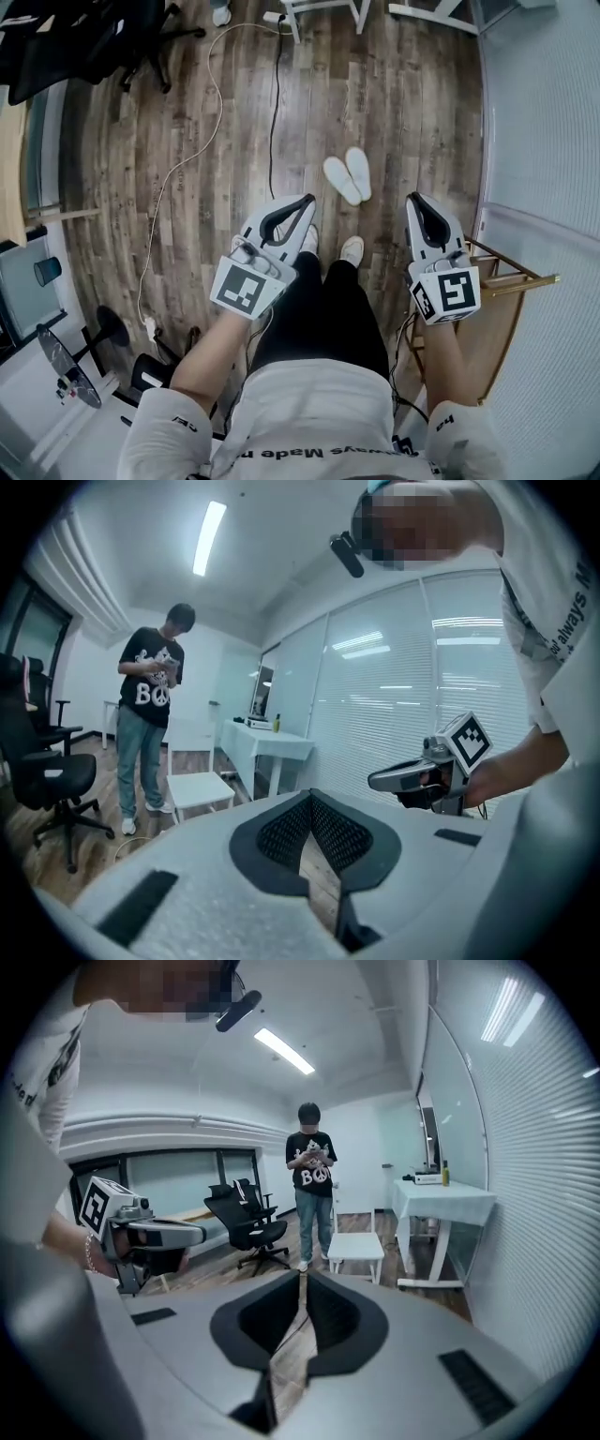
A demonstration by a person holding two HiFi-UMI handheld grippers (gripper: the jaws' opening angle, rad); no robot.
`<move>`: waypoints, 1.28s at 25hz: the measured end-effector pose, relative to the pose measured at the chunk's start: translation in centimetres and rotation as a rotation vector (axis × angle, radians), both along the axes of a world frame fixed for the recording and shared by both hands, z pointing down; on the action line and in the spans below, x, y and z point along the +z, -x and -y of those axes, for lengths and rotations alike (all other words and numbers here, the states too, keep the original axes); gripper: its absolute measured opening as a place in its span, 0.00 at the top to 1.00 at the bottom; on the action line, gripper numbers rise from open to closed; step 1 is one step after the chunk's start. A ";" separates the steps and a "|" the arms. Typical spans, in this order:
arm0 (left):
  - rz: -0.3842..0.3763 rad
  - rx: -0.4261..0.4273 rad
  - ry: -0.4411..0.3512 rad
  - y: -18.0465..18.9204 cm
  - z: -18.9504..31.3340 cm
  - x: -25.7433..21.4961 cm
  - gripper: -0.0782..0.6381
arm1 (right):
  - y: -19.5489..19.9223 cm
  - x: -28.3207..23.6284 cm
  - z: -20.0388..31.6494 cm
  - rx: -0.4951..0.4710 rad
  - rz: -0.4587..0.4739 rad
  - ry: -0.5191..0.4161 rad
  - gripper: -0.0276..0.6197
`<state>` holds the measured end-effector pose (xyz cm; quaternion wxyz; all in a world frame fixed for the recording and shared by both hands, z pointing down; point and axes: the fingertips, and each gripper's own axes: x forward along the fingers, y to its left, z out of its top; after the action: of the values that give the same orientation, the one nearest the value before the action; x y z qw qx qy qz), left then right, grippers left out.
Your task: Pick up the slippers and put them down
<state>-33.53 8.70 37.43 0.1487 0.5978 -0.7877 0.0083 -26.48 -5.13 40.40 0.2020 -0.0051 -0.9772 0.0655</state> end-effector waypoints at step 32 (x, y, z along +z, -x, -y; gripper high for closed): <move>0.130 -0.055 -0.193 -4.6 -3.4 -30.6 0.88 | -3.5 -34.4 -5.8 -0.113 0.283 -0.087 0.91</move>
<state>-28.98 12.05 6.80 0.0391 0.5857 -0.8089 -0.0327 -22.96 0.66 6.00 0.0660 -0.0605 -0.9959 0.0101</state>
